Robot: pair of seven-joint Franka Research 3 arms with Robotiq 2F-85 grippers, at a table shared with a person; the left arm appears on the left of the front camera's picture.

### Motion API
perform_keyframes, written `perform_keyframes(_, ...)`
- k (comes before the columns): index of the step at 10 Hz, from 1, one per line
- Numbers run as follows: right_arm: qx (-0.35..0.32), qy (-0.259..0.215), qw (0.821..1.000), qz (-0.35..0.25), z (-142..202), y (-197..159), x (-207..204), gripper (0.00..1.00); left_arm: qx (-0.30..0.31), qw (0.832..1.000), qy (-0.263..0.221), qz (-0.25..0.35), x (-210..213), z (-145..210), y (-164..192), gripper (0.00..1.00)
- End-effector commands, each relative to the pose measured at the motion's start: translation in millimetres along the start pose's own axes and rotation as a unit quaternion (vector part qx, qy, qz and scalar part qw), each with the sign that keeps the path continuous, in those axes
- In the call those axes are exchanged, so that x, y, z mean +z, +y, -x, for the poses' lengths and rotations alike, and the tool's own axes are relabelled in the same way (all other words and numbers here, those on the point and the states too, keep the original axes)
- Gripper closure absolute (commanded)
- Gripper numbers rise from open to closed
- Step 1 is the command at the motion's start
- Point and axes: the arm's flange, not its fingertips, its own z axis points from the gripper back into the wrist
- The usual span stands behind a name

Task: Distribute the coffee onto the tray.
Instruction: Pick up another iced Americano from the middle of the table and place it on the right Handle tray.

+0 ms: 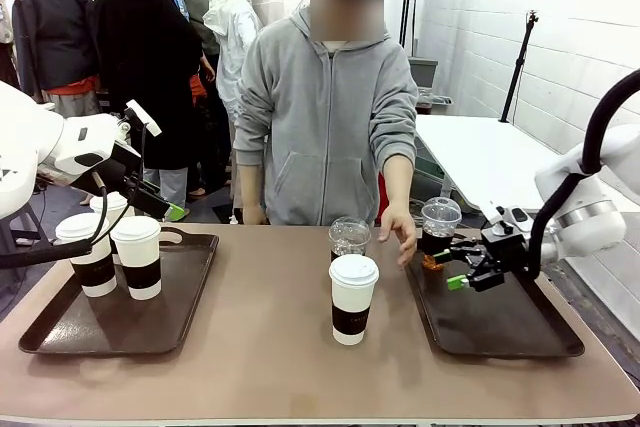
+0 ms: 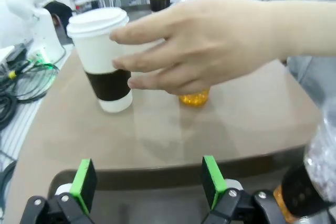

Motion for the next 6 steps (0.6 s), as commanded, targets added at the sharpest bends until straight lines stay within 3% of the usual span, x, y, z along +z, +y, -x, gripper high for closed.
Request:
perform_keyframes(1, -0.009, 0.006, 1.0, 0.006, 0.5, 15.8, 10.7, 0.0, -0.001, 1.0, -0.002, 0.003, -1.5, 1.5, 2.7, 0.0)
perform_keyframes(6, -0.009, 0.0, 1.0, 0.016, 0.9, 19.0, 19.1, 0.0, -0.001, 1.0, -0.002, 0.003, -1.5, 1.5, 2.7, 0.0)
